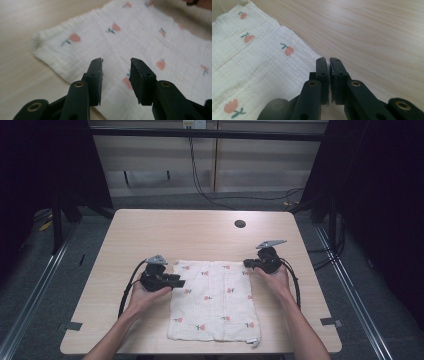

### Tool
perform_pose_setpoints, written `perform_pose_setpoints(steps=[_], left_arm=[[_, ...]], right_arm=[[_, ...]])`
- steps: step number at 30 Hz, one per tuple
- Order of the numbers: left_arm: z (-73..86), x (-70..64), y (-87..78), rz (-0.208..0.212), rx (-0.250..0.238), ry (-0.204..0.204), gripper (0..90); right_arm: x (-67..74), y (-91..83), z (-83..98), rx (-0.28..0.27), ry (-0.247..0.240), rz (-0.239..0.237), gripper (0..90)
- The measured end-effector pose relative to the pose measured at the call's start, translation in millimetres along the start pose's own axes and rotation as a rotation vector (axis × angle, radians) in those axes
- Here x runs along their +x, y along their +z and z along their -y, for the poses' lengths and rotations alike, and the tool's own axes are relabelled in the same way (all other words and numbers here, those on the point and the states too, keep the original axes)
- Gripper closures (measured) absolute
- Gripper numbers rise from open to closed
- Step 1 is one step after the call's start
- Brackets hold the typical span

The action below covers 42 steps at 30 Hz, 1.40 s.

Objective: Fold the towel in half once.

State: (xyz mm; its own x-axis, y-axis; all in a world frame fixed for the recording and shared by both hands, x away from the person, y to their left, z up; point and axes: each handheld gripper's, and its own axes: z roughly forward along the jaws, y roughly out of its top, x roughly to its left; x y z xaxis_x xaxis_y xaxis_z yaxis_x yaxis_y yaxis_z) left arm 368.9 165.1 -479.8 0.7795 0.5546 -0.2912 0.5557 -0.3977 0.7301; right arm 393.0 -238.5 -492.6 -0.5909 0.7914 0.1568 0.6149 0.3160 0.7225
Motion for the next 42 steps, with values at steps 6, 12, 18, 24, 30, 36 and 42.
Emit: perform_pose_setpoints(steps=[6,12,18,24,30,36,42], left_arm=[[-4.9,22.9,-8.7,-0.062,-0.016,0.02,65.4],[-5.0,43.5,2.2,-0.09,-0.016,-0.021,65.4],[-14.2,59.8,12.6,-0.087,0.022,-0.064,64.2],[-27.1,65.1,19.2,-0.106,0.057,-0.047,64.5],[-25.6,68.7,29.2,-0.139,0.042,-0.072,65.0],[-26.2,71.0,35.3,-0.137,0.045,-0.065,65.8],[-31.3,63.3,43.3,-0.12,0.079,-0.011,73.3]], right_arm=[[1.9,-0.7,-2.7,-0.01,0.006,-0.008,86.1],[4.8,-1.9,-3.9,-0.026,0.003,-0.024,86.2],[1.7,-4.7,-1.3,-0.029,0.023,-0.023,86.1],[-0.9,-5.2,-1.6,-0.021,0.01,-0.02,86.1],[-4.9,-0.4,1.7,-0.022,0.021,-0.027,86.1],[-4.9,-1.9,1.3,-0.027,0.019,-0.025,86.0],[-4.5,-3.5,0.1,-0.028,0.023,-0.023,85.8]])
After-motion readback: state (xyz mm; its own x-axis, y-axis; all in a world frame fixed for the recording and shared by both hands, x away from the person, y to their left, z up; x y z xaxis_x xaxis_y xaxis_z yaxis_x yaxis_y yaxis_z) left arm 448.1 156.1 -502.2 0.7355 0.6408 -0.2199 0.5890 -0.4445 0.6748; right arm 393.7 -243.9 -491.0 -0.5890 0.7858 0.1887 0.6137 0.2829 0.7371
